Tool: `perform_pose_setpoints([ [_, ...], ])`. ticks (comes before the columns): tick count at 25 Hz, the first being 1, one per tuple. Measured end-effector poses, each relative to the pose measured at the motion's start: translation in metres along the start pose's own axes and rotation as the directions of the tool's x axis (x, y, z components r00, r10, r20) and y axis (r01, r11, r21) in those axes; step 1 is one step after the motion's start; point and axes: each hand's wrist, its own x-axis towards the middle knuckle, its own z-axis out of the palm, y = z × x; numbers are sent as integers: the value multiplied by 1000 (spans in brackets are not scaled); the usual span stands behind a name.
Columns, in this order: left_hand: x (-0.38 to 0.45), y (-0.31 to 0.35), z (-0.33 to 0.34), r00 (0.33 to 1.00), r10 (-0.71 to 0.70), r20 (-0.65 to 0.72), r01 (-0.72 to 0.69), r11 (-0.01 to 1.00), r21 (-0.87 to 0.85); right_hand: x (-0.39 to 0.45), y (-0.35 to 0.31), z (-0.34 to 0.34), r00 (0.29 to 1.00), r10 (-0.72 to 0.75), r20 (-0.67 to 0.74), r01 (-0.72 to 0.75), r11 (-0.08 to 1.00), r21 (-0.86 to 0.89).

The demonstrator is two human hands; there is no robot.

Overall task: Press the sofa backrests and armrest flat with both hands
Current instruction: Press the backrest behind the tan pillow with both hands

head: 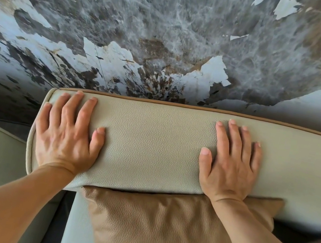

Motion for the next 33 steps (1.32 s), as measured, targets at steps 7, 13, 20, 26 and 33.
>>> perform_pose_setpoints([
  [7,8,1,3,1000,8,-3,-8,1000,-5,5,1,4,1000,4,-14,-5,1000,-6],
  [13,18,2,9,999,27,-16,-27,1000,-10,11,2,9,1000,7,-27,-7,1000,-5],
  [20,29,3,18,998,44,-34,-44,999,-17,19,3,14,999,16,-49,-16,1000,-5],
  [26,40,3,26,996,68,-64,-69,997,-17,26,4,20,998,25,-62,-26,1000,-9],
  [33,56,6,35,993,80,-83,-83,996,-34,37,7,27,997,36,-66,-36,999,-8],
])
